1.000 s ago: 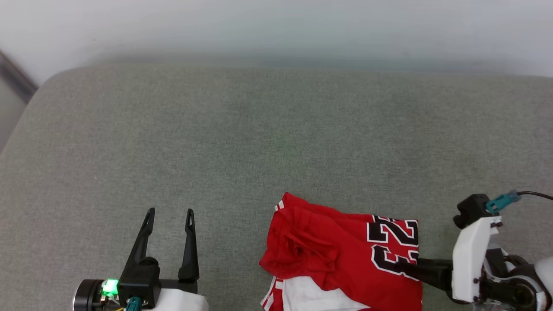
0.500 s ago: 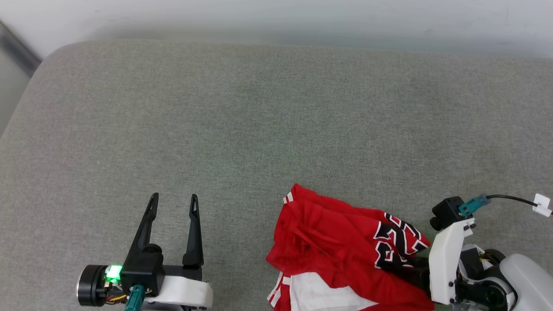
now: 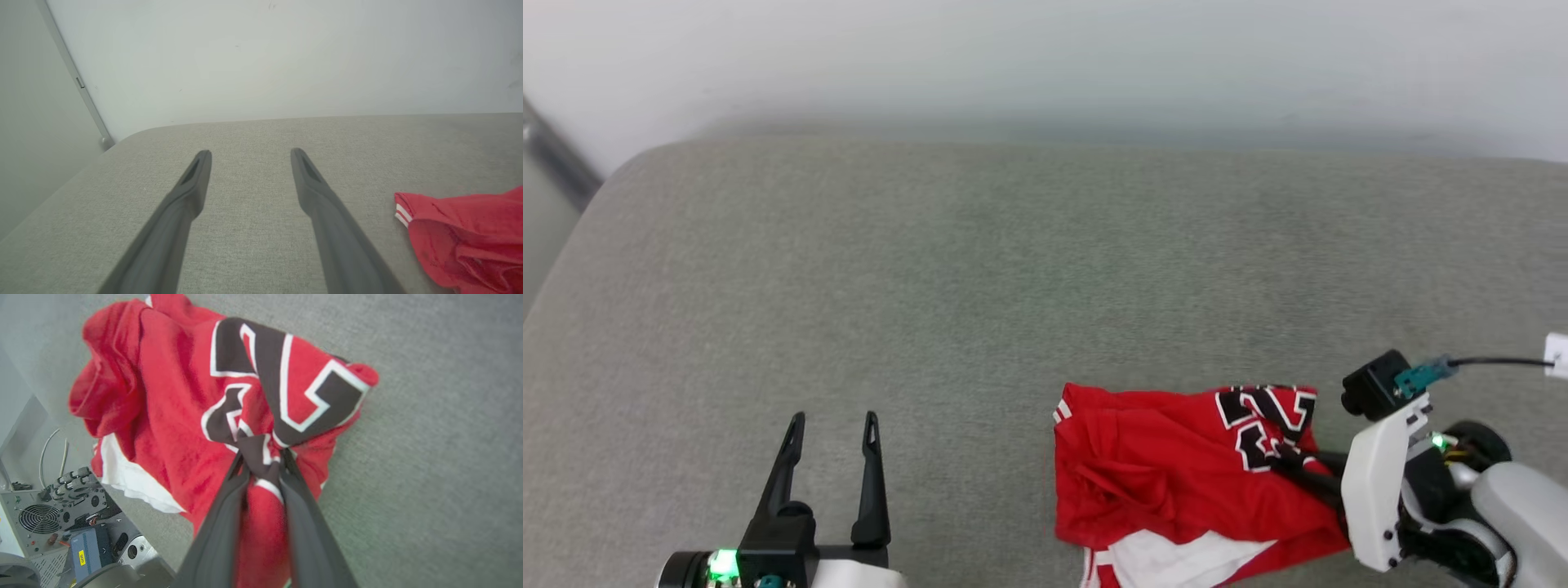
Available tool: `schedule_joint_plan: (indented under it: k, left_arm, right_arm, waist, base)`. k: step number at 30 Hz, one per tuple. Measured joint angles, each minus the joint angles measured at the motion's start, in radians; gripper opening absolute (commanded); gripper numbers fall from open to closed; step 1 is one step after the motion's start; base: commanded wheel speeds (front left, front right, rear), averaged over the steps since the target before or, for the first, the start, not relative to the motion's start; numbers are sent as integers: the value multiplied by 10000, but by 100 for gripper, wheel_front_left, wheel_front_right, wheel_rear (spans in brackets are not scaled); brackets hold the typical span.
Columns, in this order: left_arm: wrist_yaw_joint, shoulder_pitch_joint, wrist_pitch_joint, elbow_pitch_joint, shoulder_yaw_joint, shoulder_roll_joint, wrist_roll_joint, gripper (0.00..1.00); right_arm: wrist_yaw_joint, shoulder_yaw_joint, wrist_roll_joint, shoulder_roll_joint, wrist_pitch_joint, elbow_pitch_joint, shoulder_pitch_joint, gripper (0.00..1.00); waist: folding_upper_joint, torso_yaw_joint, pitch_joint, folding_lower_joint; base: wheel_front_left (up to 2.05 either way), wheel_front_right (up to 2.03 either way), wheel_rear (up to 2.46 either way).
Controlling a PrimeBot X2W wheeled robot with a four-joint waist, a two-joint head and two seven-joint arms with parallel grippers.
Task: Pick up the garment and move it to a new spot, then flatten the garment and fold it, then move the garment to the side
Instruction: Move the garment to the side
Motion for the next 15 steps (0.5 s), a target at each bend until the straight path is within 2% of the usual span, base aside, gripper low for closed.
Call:
schedule_joint_plan:
  k: [8, 15]
  left_arm:
    - [144, 433, 0, -207, 261, -38, -150, 100]
    - [161, 257, 0, -445, 339, -58, -98, 100]
  right_arm:
    - [-2, 635, -500, -1478, -176, -1499, -1127, 0]
    - [-4, 454, -1089, -2648, -316, -1668, -1941, 0]
  waist:
    - [0, -1223, -306, 0]
    - [0, -2509, 40, 0]
  base:
    - [0, 0, 0]
    - [0, 0, 0]
